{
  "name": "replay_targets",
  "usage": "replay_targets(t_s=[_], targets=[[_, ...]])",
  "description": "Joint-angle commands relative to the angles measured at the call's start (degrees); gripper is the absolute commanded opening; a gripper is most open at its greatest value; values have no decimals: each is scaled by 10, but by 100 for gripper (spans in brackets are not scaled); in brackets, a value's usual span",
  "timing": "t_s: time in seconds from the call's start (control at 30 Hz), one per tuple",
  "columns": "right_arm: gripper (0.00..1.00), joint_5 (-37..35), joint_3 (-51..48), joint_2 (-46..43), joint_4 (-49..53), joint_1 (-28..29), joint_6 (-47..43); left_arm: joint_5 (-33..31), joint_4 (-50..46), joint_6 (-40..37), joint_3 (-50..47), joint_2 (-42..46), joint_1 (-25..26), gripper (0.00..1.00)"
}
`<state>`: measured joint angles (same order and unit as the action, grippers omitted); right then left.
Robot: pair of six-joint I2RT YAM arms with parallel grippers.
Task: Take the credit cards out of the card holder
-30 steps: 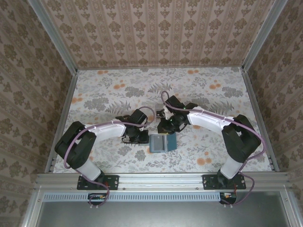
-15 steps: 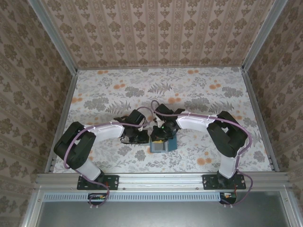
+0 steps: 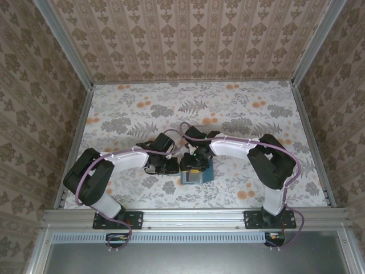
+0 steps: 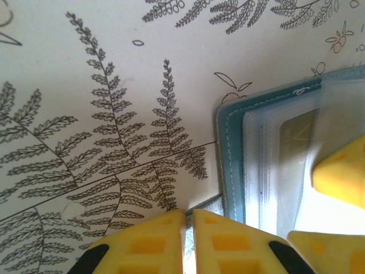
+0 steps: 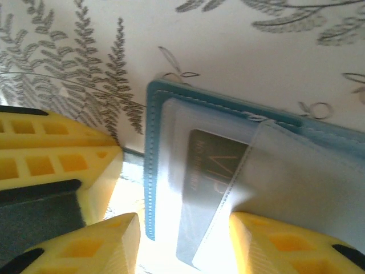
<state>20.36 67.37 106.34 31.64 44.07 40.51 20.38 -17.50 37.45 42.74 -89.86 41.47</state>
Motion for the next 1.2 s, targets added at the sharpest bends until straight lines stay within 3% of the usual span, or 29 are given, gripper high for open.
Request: replay_targets(t_s=[0.0,0.23,0.47,0.87,1.17], targets=[[51,-90,8,-8,84,7,-7,-3,-30,-7,-13,6,-5,13],[60,-186,31,-20,159,19,-19,-2,-31,-8,-12,3,-5,13],[62,-250,39,-30,210,21,-26,-2,-32,-10,-8,-2,-6,13],[63,-283,16,-32,216,21,-34,-11,-51,-12,5,-5,-6,13],[63,-261,-21,-21,171,20,-35,-15,-59,-8,21,5,-5,13]])
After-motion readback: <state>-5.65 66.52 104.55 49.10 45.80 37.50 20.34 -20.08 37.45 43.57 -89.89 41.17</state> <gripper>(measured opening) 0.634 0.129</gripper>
